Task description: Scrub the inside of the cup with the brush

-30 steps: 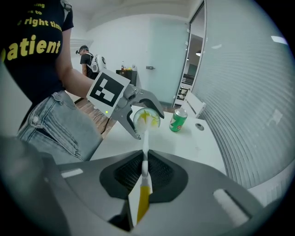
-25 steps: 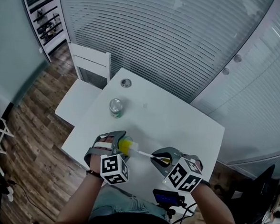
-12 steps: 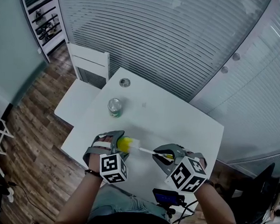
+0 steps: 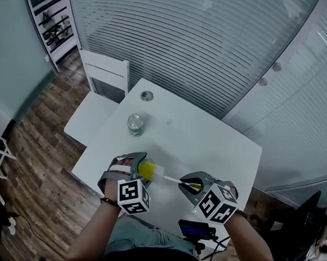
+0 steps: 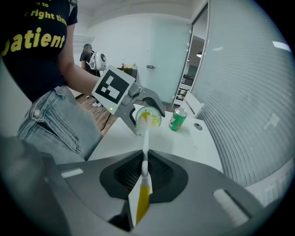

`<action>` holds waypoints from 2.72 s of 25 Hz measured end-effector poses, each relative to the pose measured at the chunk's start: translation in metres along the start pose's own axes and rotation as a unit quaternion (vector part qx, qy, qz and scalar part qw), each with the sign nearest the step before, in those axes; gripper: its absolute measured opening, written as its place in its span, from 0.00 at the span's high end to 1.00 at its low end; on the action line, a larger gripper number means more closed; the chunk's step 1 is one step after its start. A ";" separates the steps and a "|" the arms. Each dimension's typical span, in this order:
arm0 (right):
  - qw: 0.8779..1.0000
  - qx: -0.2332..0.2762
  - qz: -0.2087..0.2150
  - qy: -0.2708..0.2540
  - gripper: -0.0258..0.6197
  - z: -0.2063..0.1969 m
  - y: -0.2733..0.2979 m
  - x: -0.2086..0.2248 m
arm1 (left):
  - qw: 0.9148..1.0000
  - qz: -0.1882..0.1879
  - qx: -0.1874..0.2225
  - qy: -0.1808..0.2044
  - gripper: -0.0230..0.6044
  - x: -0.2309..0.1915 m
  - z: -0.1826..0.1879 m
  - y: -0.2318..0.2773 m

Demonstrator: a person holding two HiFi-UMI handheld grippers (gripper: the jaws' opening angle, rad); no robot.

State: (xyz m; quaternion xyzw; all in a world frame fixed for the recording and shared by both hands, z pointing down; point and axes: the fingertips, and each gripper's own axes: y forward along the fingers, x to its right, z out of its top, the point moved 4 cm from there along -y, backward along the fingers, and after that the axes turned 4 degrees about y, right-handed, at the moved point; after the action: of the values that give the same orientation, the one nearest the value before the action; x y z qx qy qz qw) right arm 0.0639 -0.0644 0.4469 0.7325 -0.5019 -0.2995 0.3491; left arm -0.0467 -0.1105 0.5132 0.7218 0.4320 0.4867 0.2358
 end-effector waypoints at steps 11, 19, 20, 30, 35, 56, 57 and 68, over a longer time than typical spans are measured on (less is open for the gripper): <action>1.000 0.017 -0.006 -0.020 0.91 0.014 -0.024 -0.004 | 1.000 -0.004 -0.009 -0.001 0.30 0.004 -0.004 0.003; 0.999 0.025 -0.007 0.029 0.91 0.002 -0.025 0.015 | 1.000 0.003 -0.004 0.003 0.30 -0.001 -0.001 -0.001; 0.999 0.023 -0.005 0.033 0.91 -0.001 -0.023 0.015 | 1.000 0.004 -0.003 0.003 0.30 -0.001 -0.001 -0.002; 0.999 0.017 0.018 0.034 0.91 -0.006 -0.014 -0.007 | 1.000 0.001 -0.007 0.011 0.30 -0.001 -0.001 -0.001; 0.999 0.028 0.016 0.025 0.91 0.002 -0.021 -0.007 | 1.000 -0.002 -0.010 0.011 0.30 0.000 -0.002 0.003; 0.996 0.029 0.036 0.079 0.91 -0.017 -0.014 -0.008 | 1.000 0.003 -0.016 0.017 0.30 -0.002 -0.004 0.001; 0.996 0.030 0.039 0.076 0.91 -0.015 -0.015 -0.010 | 1.000 0.003 -0.016 0.018 0.30 -0.001 -0.004 0.002; 0.993 0.068 0.017 0.094 0.91 -0.004 -0.037 0.004 | 1.000 0.005 -0.018 0.016 0.30 -0.001 -0.007 0.000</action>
State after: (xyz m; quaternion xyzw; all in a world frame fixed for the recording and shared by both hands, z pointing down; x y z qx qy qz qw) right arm 0.0879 -0.0581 0.4194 0.7708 -0.4988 -0.1887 0.3487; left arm -0.0534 -0.1116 0.5159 0.7117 0.4232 0.5072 0.2391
